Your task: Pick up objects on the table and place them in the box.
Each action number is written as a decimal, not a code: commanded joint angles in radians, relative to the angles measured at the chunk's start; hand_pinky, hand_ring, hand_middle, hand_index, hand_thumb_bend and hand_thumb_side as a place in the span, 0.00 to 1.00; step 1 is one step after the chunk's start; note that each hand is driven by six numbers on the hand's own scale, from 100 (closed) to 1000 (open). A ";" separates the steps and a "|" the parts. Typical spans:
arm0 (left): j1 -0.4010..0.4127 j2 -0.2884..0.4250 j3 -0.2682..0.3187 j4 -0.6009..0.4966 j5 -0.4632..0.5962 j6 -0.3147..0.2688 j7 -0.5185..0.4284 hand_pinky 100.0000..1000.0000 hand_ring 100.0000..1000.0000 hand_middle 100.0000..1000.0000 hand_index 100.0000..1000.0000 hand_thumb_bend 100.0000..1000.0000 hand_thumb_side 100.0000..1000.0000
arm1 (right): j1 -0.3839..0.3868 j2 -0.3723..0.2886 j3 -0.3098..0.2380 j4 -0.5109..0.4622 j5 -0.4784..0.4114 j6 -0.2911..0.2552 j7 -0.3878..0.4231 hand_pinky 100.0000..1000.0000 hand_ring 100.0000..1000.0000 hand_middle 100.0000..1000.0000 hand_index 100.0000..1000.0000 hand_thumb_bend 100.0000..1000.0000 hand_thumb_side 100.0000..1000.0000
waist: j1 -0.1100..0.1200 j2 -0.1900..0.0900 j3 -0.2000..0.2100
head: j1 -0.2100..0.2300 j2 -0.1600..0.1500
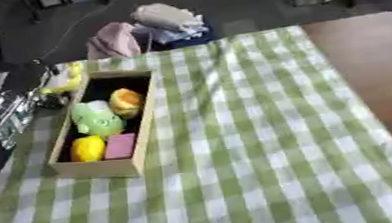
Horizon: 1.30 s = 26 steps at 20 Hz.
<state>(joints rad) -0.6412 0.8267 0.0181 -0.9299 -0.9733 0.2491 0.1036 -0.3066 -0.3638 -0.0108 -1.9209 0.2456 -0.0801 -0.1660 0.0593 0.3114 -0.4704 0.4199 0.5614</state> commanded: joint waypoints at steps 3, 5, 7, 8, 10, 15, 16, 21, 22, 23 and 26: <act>0.011 0.053 0.012 -0.081 0.048 0.004 0.069 0.53 0.38 0.37 0.54 0.17 0.00 | 0.004 -0.009 -0.008 -0.006 0.003 0.004 -0.003 0.53 0.51 0.51 0.73 0.00 0.33 | 0.007 -0.030 0.020 | -0.010 0.011; 0.026 0.069 0.010 -0.134 0.081 -0.003 0.067 0.54 0.39 0.37 0.54 0.17 0.00 | 0.007 -0.009 -0.010 -0.004 0.007 0.005 -0.002 0.53 0.51 0.51 0.73 0.00 0.33 | 0.005 -0.040 0.032 | -0.017 0.018; 0.045 0.087 0.010 -0.202 0.115 -0.010 0.060 0.53 0.39 0.37 0.54 0.15 0.00 | 0.011 -0.010 -0.013 -0.003 0.012 0.006 -0.002 0.53 0.51 0.51 0.73 0.00 0.33 | 0.003 -0.049 0.046 | -0.025 0.023; 0.057 0.098 0.011 -0.246 0.134 -0.015 0.055 0.53 0.39 0.37 0.54 0.14 0.00 | 0.013 -0.011 -0.015 -0.002 0.015 0.007 -0.003 0.53 0.51 0.51 0.73 0.00 0.33 | 0.002 -0.054 0.053 | -0.030 0.025; 0.087 0.119 0.009 -0.346 0.176 -0.027 0.036 0.54 0.39 0.37 0.54 0.14 0.00 | 0.017 -0.013 -0.018 -0.002 0.019 0.008 -0.005 0.53 0.51 0.51 0.73 0.00 0.33 | 0.001 -0.062 0.068 | -0.042 0.029; 0.166 0.148 -0.011 -0.626 0.276 -0.060 -0.037 0.55 0.40 0.38 0.55 0.14 0.00 | 0.022 -0.018 -0.023 0.001 0.026 0.009 -0.007 0.53 0.51 0.51 0.73 0.00 0.34 | 0.004 -0.077 0.118 | -0.094 0.042; 0.178 0.148 -0.019 -0.674 0.290 -0.063 -0.053 0.56 0.40 0.38 0.56 0.14 0.00 | 0.021 -0.019 -0.022 0.001 0.027 0.009 -0.006 0.53 0.51 0.51 0.73 0.00 0.34 | 0.005 -0.080 0.130 | -0.108 0.046; 0.213 0.119 -0.076 -0.838 0.322 -0.080 -0.143 0.59 0.44 0.42 0.59 0.16 0.02 | 0.012 -0.025 -0.006 0.006 0.028 0.003 0.011 0.53 0.51 0.51 0.73 0.00 0.35 | 0.010 -0.102 0.190 | -0.196 0.072; 0.216 0.110 -0.091 -0.856 0.319 -0.086 -0.162 0.60 0.45 0.42 0.59 0.16 0.03 | 0.009 -0.026 -0.002 0.008 0.028 0.002 0.015 0.53 0.51 0.51 0.73 0.00 0.35 | 0.011 -0.106 0.201 | -0.214 0.077; 0.220 0.102 -0.106 -0.868 0.315 -0.091 -0.183 0.60 0.46 0.43 0.60 0.16 0.04 | 0.007 -0.025 0.001 0.010 0.027 0.000 0.019 0.53 0.51 0.51 0.73 0.00 0.35 | 0.011 -0.110 0.210 | -0.229 0.082; 0.227 0.075 -0.147 -0.872 0.299 -0.103 -0.242 0.61 0.47 0.45 0.61 0.17 0.05 | 0.003 -0.024 0.012 0.016 0.025 -0.003 0.031 0.53 0.51 0.51 0.73 0.00 0.35 | 0.006 -0.120 0.227 | -0.266 0.094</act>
<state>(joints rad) -0.4060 0.8873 -0.1228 -1.7830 -0.6678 0.1509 -0.1155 -0.2914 -0.3652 0.0013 -1.8979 0.2700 -0.0801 -0.1419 0.0593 0.2232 -0.2423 0.1707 0.6503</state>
